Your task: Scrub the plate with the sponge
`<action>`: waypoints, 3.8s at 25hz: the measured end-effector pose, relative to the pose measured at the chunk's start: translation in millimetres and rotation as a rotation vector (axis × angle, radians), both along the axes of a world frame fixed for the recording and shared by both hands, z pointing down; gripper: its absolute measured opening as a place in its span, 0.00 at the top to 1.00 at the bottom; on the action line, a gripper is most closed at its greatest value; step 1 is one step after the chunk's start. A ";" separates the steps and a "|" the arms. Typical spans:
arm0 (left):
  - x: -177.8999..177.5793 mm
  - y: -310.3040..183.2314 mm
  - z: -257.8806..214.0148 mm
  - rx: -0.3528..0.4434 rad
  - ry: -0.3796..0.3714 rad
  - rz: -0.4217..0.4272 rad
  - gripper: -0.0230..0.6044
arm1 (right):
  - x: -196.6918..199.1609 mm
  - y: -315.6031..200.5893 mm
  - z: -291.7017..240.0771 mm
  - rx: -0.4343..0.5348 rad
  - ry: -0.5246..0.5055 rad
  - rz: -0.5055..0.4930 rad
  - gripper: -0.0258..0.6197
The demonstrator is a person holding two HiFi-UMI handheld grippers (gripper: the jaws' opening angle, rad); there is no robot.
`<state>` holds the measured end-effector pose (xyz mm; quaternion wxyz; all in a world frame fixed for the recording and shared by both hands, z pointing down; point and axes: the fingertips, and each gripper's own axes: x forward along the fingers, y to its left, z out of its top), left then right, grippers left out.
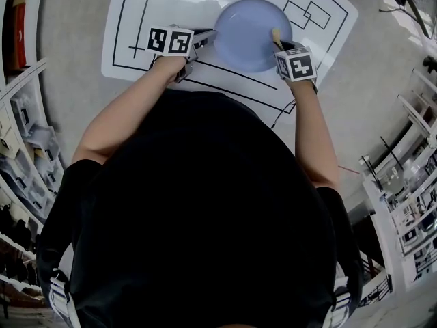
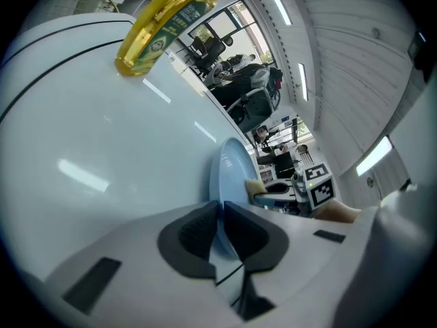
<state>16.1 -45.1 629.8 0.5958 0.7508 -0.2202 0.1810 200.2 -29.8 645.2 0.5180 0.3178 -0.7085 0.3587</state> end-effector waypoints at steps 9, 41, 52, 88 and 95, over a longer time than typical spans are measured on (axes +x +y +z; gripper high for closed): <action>-8.3 -10.1 -3.4 0.018 -0.009 -0.045 0.92 | -18.1 40.9 -7.0 -0.128 -0.005 -0.120 0.91; -14.2 -7.6 10.8 -0.027 -0.027 -0.083 0.92 | -157.4 114.7 1.6 -0.263 -0.282 -0.391 0.91; -13.8 -9.7 7.1 -0.041 -0.016 -0.097 0.92 | -171.6 65.1 1.9 -0.200 -0.331 -0.344 0.91; -15.7 -14.5 4.7 -0.046 0.021 -0.133 0.92 | -163.4 10.7 1.7 0.028 -0.156 -0.402 0.90; -16.0 -17.4 3.6 -0.048 0.029 -0.138 0.92 | -143.8 -23.6 -0.2 0.085 -0.122 -0.346 0.90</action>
